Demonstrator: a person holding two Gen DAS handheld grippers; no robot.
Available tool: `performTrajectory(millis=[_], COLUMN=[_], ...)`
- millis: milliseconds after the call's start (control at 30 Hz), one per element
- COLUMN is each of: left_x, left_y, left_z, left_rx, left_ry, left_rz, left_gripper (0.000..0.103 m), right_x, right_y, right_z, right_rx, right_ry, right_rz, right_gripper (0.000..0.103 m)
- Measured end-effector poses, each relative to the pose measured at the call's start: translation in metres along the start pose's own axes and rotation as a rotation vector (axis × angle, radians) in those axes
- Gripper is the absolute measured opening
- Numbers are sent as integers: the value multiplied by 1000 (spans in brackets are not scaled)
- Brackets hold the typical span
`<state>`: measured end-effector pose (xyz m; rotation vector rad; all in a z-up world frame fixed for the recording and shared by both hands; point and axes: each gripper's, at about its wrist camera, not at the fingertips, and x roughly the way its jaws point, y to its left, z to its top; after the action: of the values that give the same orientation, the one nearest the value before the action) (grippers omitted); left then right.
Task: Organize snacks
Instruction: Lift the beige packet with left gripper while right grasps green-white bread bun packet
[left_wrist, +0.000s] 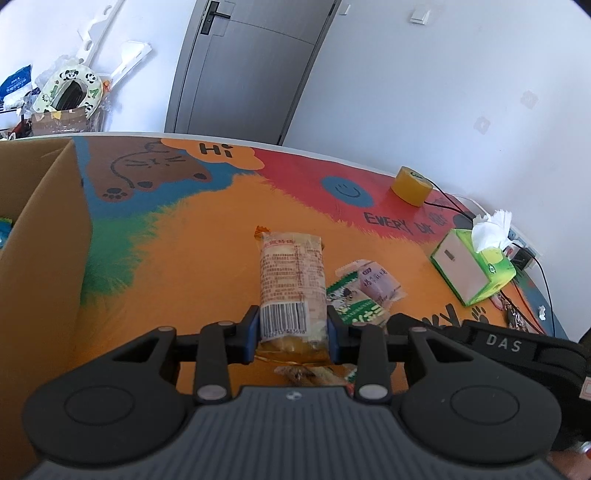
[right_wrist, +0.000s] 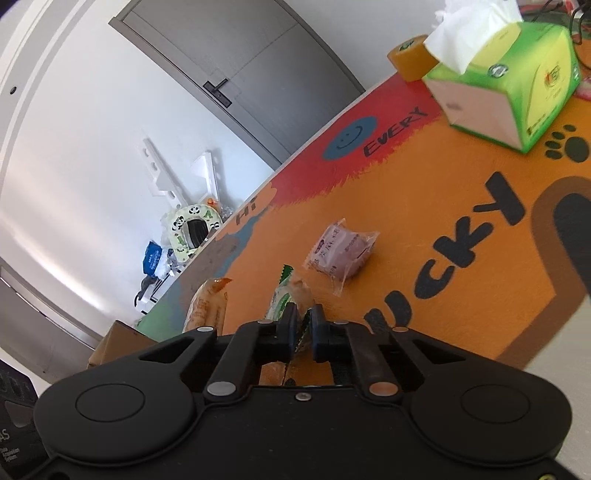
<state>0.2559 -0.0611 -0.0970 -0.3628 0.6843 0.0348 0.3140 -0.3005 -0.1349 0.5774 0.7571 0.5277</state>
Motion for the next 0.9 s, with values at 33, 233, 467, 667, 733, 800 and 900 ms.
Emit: performTrajectory(millis=[33, 233, 467, 667, 733, 800, 900], left_x=[-1, -9, -22, -29, -31, -33, -37], left_y=[0, -7, -12, -11, -11, -10, -9], left_z=[-1, -13, -28, -37, -39, -40, -39], left_rx=[1, 16, 30, 35, 36, 37, 34], left_ry=[0, 8, 5, 6, 5, 3, -4], left_rz=[-1, -24, -48, -51, -52, -54, -53], left_gripper=[34, 34, 34, 34, 34, 34, 34], right_x=[-3, -28, -48, -67, -71, -73, -74], right_y=[0, -1, -4, -15, -14, -10, 0], right_z=[-1, -8, -20, -33, -35, -35, -34], right_rx=[-2, -7, -12, -2, -17, -36, -100], right_ry=[-5, -37, -48, -65, -62, -57, -88], right_rz=[-1, -8, -44, -86, -102, -131, -138], right_gripper=[9, 8, 8, 8, 10, 22, 52])
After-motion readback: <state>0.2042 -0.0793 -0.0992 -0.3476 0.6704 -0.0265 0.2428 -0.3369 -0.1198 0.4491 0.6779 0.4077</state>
